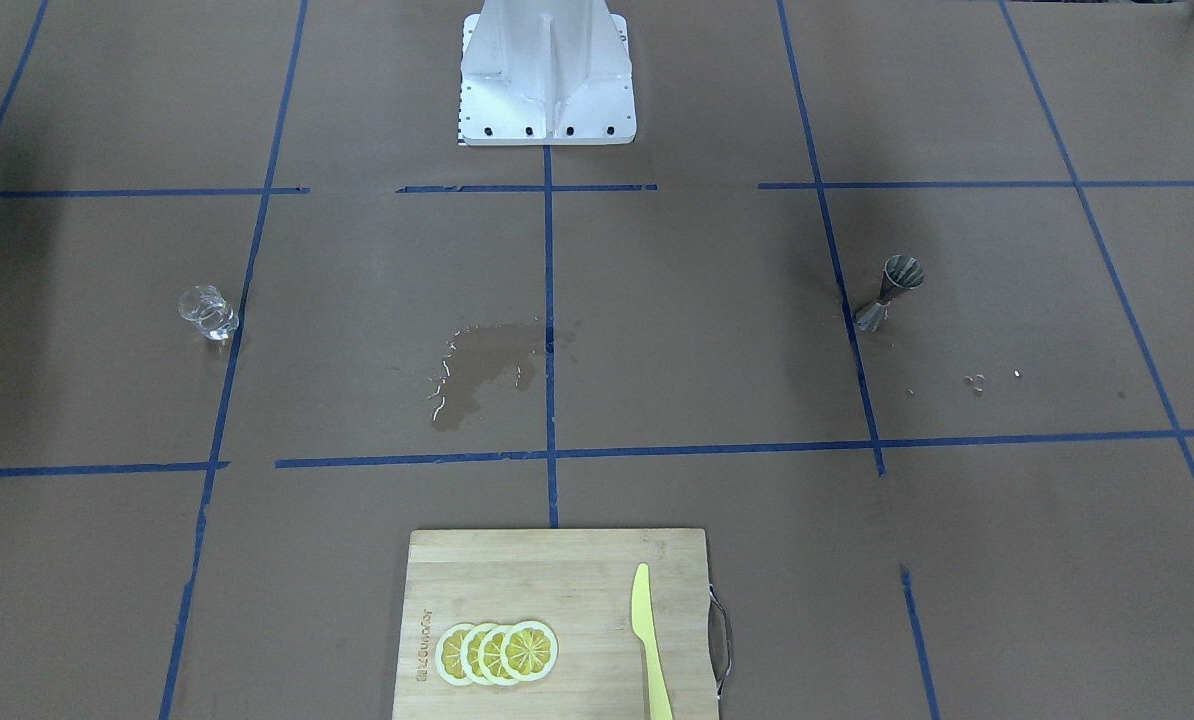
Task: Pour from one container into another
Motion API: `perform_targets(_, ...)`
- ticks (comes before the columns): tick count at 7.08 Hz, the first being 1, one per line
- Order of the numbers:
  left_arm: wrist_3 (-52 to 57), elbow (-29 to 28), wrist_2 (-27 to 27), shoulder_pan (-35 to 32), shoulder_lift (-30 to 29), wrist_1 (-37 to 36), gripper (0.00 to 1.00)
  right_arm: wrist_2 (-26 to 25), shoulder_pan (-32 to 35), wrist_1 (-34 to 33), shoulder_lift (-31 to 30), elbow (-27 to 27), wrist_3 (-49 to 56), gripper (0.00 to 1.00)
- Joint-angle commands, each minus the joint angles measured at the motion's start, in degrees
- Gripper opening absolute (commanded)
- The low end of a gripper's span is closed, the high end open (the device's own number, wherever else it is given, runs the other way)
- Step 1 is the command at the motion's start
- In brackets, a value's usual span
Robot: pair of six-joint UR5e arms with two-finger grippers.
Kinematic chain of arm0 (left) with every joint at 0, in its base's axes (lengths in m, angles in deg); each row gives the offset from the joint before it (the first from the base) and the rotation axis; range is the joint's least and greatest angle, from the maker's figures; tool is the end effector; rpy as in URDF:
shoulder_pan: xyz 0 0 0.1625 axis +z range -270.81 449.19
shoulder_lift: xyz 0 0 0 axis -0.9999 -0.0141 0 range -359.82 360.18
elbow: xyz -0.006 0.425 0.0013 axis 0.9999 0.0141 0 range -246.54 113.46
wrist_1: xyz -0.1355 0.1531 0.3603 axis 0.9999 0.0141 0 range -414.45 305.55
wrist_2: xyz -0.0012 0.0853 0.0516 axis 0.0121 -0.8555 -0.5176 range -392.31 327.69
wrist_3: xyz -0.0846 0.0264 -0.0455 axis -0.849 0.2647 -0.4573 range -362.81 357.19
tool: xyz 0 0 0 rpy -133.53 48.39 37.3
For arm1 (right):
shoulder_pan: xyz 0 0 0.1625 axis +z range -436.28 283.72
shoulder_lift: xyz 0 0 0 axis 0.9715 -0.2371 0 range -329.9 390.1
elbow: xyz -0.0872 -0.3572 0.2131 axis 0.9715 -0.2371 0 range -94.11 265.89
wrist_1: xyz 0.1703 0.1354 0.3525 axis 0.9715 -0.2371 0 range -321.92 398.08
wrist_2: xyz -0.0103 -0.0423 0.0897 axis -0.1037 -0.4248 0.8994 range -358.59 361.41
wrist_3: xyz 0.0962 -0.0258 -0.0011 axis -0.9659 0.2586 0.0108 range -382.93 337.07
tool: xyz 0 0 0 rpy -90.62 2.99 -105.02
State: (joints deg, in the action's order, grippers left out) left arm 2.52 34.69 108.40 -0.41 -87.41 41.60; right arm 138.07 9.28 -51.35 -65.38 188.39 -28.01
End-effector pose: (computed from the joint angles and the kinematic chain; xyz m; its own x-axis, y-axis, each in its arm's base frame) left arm -0.0529 -0.4827 0.5624 0.6285 0.2920 -0.7209 -0.0654 0.9434 0.3251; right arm 0.0254 -0.4599 0.5924 0.6810 -0.0608 0.7297 0.0165 0.9976 0.0677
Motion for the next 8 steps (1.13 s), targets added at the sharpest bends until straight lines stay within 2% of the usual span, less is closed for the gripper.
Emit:
perform_targets(1, -5.9, -0.5, 0.0, 4.5, 0.0, 9.4, 1.00, 0.3, 0.0, 2.5, -0.4, -0.3, -0.1, 1.00)
perform_targets(3, -28.4, -0.1, -2.5, 15.2, -0.2, 25.9, 1.00, 0.9, -0.2, 4.7, -0.6, 0.0, 0.0, 1.00)
perform_targets(4, -38.8, 1.8, -8.2, 21.7, 0.0, 31.5, 1.00, 1.0, -0.4, 5.4, -0.6, 0.0, -0.2, 1.00)
perform_targets(6, -48.7, 7.8, -12.4, 27.5, 0.1, 33.1, 1.00, 0.6, -1.3, 5.6, -0.3, -0.1, 0.0, 1.00)
perform_targets(7, -58.1, 12.6, -23.8, 33.6, 0.4, 33.1, 1.00, 0.6, -1.3, 5.6, -0.2, 0.2, -0.2, 1.00)
perform_targets(8, -64.4, 14.9, -35.7, 39.4, 0.4, 33.1, 1.00, 0.7, -1.3, 5.6, -0.2, 0.2, -0.2, 1.00)
